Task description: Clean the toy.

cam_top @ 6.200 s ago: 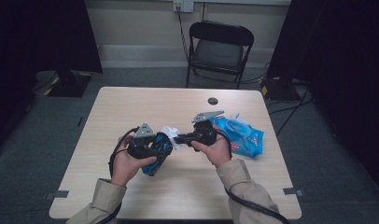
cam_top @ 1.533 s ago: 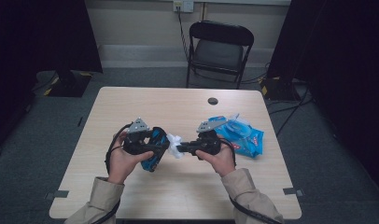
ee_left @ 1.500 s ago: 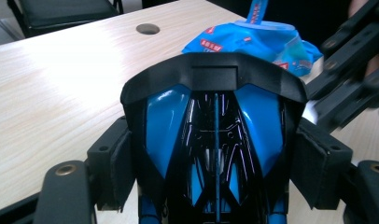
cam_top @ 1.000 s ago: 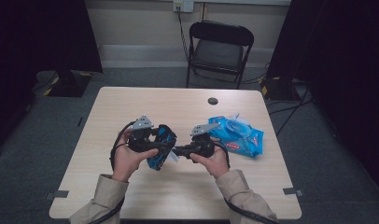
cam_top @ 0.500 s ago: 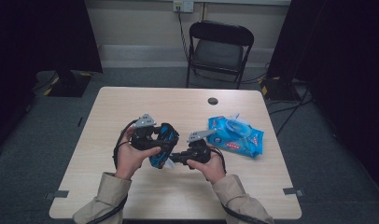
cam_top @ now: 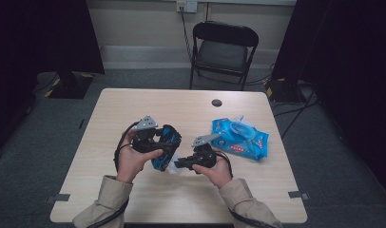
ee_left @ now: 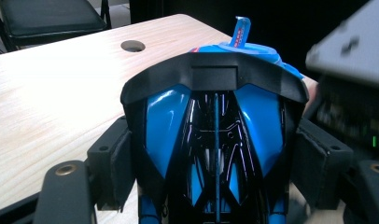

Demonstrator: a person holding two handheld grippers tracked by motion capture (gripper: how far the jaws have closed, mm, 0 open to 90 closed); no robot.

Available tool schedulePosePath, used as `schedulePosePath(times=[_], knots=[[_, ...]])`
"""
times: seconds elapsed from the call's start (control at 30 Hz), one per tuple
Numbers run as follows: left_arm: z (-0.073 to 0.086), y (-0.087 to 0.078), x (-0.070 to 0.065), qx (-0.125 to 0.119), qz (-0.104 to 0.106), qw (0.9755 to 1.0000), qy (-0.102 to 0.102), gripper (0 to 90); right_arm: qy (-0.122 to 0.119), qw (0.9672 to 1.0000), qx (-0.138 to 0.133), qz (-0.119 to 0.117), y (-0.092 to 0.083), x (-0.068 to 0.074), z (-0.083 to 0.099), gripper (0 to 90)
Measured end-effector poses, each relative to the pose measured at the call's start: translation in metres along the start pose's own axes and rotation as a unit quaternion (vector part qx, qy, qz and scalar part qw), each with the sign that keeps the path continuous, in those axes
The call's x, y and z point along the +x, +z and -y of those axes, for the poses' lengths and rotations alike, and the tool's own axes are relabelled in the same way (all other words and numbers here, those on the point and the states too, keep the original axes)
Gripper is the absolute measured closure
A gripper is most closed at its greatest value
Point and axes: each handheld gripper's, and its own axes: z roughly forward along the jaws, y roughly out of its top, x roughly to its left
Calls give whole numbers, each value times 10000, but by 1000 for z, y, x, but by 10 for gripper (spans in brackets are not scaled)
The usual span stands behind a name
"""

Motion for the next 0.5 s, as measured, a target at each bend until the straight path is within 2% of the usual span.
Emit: schedulePosePath(times=[0.23, 0.5], knots=[[7, -2, 1, 59, -15, 10000, 3, 255, 58, 9989, -244, 405, -29, -15, -12, 847], [9, 0, -4, 104, 63, 9999, 78, 255, 108, 9967, -510, 623, -47, -25, -20, 846]])
